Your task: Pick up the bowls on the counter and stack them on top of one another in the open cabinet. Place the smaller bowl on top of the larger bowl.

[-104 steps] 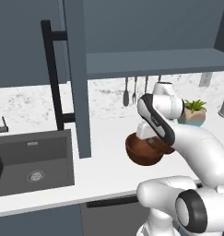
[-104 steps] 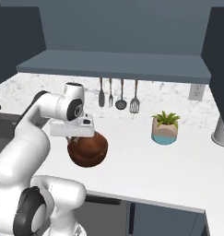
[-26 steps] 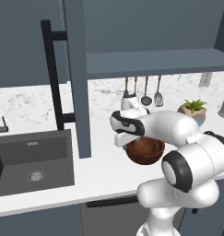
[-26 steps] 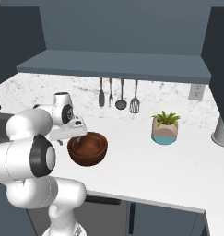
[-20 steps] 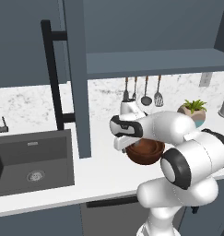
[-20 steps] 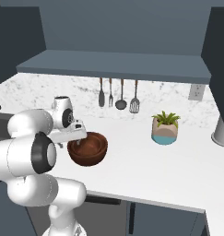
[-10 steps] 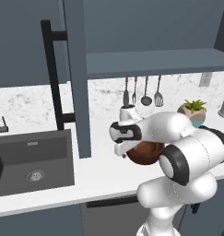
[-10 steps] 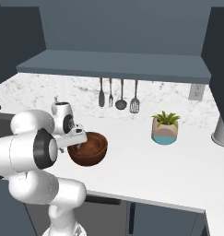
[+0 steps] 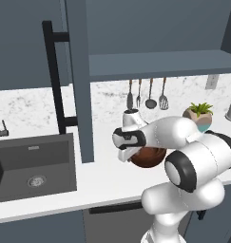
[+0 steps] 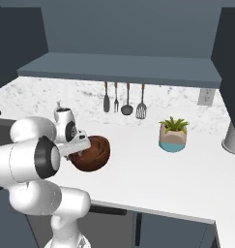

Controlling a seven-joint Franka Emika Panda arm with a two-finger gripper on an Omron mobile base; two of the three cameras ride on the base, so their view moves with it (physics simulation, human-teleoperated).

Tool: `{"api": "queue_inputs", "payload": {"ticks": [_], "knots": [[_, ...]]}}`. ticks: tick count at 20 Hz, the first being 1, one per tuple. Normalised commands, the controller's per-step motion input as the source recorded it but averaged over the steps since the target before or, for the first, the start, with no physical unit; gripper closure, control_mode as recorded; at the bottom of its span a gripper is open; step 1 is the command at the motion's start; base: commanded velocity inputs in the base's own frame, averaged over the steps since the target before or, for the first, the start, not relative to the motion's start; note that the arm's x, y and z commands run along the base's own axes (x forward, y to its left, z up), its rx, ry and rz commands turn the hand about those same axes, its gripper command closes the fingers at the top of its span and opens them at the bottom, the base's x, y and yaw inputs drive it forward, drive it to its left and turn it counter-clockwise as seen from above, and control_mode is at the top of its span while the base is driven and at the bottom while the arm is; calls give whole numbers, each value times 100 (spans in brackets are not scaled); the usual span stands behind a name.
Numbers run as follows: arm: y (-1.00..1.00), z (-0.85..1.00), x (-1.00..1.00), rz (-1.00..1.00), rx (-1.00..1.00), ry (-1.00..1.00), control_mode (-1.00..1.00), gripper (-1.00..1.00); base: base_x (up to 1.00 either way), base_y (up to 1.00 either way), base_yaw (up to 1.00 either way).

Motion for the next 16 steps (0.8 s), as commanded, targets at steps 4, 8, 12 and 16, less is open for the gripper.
{"api": "queue_inputs", "payload": {"ticks": [4, 8, 12, 16], "knots": [[0, 32, -52, 11, 0, -12, -100, 100, 0, 0, 0], [0, 89, -73, 27, 0, -10, -100, 100, 0, 0, 0], [-15, 100, -56, 29, 0, -3, -100, 100, 0, 0, 0], [-38, 100, -44, 33, 0, 0, -100, 100, 0, 0, 0]]}}
